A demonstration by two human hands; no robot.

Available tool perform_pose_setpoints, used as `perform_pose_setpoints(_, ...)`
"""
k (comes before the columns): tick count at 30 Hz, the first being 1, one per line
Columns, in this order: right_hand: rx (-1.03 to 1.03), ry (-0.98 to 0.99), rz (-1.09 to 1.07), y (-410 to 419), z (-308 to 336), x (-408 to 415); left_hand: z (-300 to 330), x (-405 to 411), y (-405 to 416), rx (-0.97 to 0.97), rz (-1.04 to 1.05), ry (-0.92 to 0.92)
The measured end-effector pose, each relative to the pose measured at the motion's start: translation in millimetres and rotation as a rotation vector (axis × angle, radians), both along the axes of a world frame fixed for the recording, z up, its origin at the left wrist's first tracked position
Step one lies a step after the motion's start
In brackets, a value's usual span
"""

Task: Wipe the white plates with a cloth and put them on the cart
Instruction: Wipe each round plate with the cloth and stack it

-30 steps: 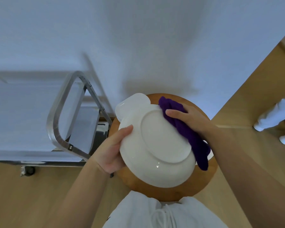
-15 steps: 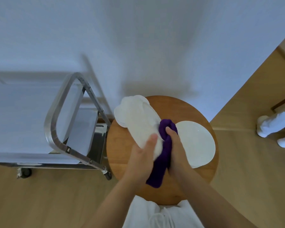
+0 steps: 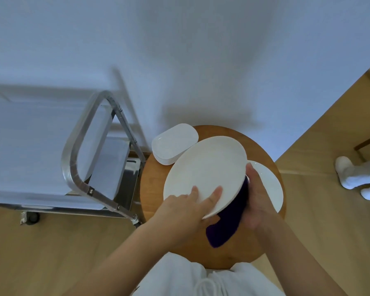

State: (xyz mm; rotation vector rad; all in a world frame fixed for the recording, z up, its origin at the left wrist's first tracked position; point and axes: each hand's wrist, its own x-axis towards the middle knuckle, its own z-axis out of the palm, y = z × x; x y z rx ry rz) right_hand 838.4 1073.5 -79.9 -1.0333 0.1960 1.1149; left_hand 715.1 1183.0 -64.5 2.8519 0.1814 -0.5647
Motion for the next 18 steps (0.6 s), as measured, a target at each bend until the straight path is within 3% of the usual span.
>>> perform_pose_setpoints(6, -0.068, 0.044, 0.062, -13.0, -18.3, -4.1, -22.6, -12.6, 5.0, 0.079, -0.028, 0.125)
perform_pose_setpoints(9, -0.083, 0.079, 0.034, -22.4, -34.2, -9.8, -36.4, -29.4, 18.2, -0.071, 0.105, 0.109)
perform_pose_setpoints(12, -0.093, 0.133, -0.026, -30.2, -52.0, -11.0, -48.5, -44.1, 28.7, -0.407, 0.672, -0.137)
perform_pose_setpoints(15, -0.187, 0.154, -0.017, -31.0, -68.0, -10.1, -65.5, -48.7, 37.6, -1.057, 1.34, -0.162)
perform_pose_setpoints(18, -0.349, 0.16, 0.079, -23.3, -77.5, -12.8, -95.7, -56.3, 49.7, -1.268, 1.471, -0.064)
